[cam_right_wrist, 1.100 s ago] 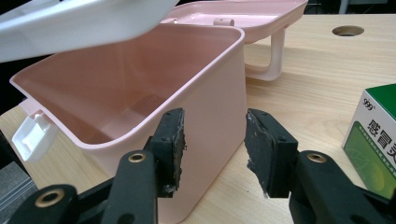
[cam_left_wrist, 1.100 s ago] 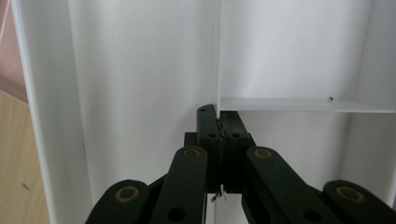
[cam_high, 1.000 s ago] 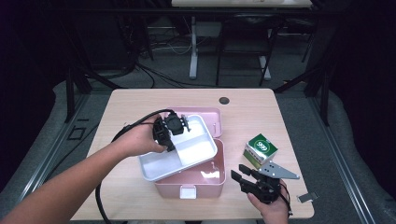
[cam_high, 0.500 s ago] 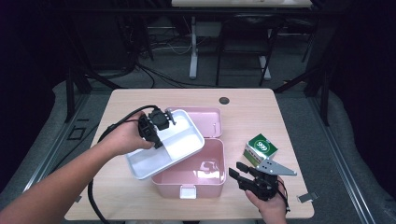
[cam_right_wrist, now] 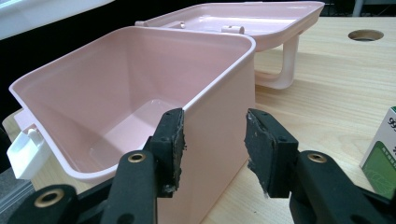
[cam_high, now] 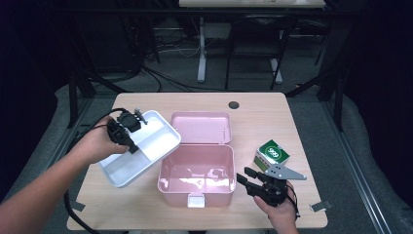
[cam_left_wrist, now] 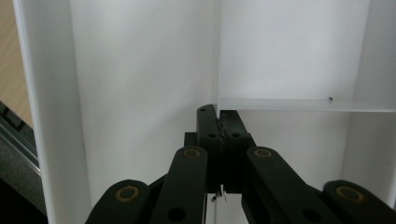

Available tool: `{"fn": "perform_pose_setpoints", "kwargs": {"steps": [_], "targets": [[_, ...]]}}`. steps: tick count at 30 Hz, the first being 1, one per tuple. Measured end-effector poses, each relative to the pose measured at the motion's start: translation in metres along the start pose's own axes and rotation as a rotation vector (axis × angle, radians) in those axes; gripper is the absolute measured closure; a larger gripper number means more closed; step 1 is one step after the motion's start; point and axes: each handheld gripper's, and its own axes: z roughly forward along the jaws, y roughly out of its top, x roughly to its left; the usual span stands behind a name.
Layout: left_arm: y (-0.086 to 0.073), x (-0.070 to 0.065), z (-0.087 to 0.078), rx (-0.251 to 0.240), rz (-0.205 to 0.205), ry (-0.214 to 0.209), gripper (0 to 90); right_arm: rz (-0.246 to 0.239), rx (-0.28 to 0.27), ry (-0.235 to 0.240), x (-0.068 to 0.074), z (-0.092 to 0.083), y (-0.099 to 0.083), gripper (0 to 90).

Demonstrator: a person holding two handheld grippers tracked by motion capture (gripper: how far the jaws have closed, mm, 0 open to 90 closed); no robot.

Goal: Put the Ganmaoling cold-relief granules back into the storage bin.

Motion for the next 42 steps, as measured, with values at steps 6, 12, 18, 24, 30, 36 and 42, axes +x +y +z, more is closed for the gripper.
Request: {"fn": "perform_pose_setpoints", "kwargs": {"steps": [6,12,18,24,30,36,42], "targets": [[-0.025,0.022,0.002,0.0,-0.067,0.006,89.1,-0.001,0.011,-0.005,0.0,0.0,0.0,57.0],[-0.04,0.034,0.008,0.01,-0.108,0.007,89.1,0.0,0.006,-0.004,0.0,0.001,-0.001,57.0],[-0.046,0.041,0.028,0.021,-0.135,-0.006,89.1,0.001,0.006,-0.004,0.0,0.001,-0.001,56.9],[-0.051,0.046,0.049,0.018,-0.161,-0.03,89.1,0.002,0.007,-0.005,0.0,0.001,-0.001,56.8],[-0.057,0.052,0.075,0.027,-0.206,-0.04,89.1,0.002,0.006,-0.005,0.0,0.001,-0.001,56.7],[-0.061,0.057,0.094,0.008,-0.241,-0.048,89.1,0.003,0.016,-0.005,0.0,0.001,-0.001,56.7],[-0.062,0.052,0.116,0.018,-0.244,-0.068,89.1,0.008,-0.002,-0.002,0.0,0.003,-0.003,56.5]]}}
